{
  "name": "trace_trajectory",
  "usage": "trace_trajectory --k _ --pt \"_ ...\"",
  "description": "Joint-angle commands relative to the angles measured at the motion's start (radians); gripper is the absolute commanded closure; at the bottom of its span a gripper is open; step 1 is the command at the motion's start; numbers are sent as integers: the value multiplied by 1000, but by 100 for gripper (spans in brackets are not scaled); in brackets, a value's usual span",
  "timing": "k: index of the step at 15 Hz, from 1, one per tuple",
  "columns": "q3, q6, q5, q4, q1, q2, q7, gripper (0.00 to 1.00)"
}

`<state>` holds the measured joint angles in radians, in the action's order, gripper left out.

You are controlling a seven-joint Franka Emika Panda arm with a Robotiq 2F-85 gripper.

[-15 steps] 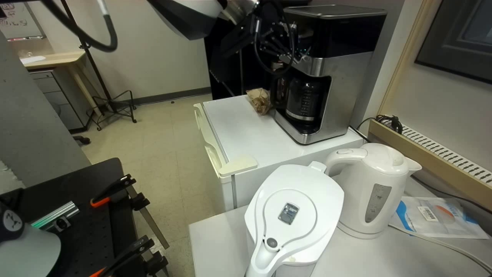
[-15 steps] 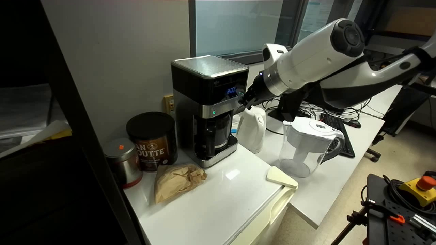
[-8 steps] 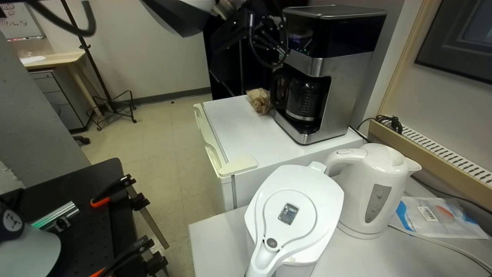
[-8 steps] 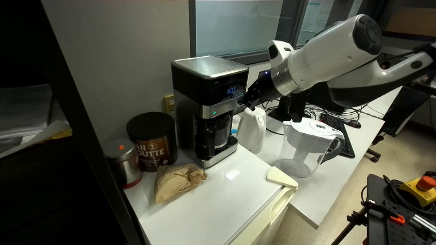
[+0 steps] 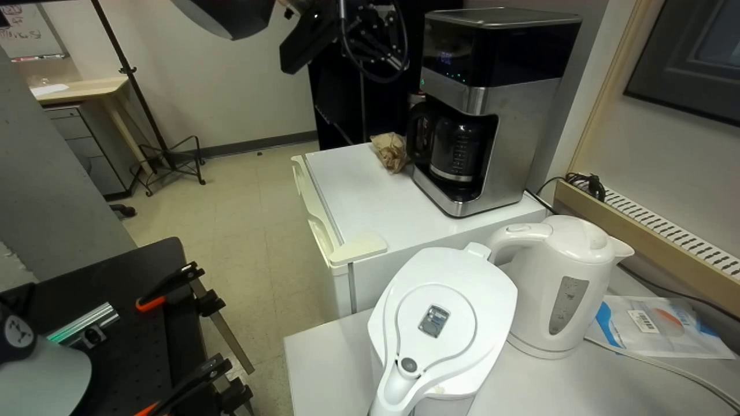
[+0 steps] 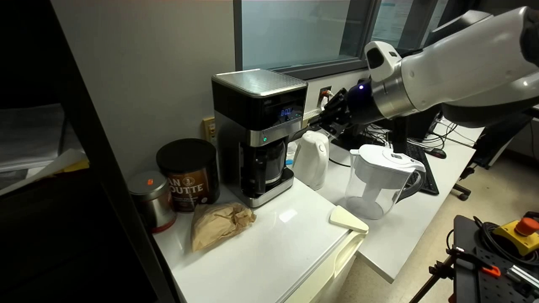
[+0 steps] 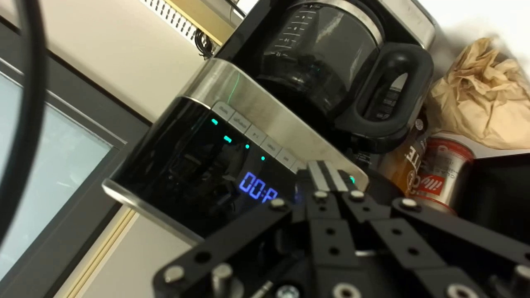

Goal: Press a button on the coffee making machine

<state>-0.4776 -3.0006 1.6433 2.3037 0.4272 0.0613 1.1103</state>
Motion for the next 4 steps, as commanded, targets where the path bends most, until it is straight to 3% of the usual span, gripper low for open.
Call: trace_trajectory --k 1,4 --pt "17 -66 80 88 6 131 88 100" --pt "31 -97 138 135 1 197 144 100"
